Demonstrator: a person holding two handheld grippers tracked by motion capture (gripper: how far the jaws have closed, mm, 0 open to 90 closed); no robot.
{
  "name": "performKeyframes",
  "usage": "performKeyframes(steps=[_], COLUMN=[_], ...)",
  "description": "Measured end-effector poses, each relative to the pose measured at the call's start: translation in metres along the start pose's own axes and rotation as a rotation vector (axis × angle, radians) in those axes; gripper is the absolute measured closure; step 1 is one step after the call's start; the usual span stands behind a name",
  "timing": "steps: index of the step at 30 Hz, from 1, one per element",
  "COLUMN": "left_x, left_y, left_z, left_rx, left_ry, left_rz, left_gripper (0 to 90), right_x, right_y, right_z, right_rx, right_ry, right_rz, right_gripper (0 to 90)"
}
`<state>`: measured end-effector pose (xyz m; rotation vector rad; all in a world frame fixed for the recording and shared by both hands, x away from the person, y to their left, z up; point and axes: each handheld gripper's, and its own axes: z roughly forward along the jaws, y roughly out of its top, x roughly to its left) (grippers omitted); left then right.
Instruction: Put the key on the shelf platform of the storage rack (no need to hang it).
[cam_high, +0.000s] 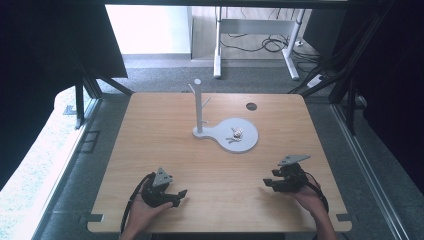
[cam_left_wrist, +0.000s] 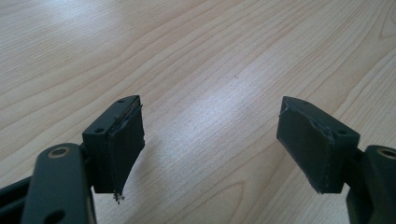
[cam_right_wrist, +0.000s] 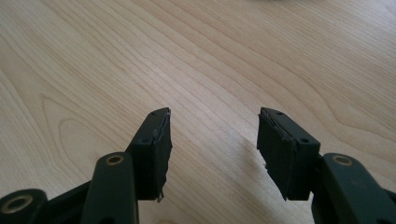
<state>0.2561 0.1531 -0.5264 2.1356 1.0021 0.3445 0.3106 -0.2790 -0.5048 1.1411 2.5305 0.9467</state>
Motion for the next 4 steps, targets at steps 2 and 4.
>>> performKeyframes(steps=[2, 4], left_x=[-0.0002, -0.0004], left_y=[0.0002, 0.0006], left_z=[-0.0003, -0.0006], left_rx=[-0.002, -0.003], left_ry=[0.0, -0.002], left_rz=[0.001, 0.002], left_gripper=[23.4, 23.4], right_x=[0.0005, 0.0015], right_y=[-0.0008, -0.0021], right_z=[0.0014, 0.0025], right_rx=[-0.006, -0.01], right_ry=[-0.004, -0.01], right_rz=[-0.006, 0.0], right_gripper=[45.0, 44.7])
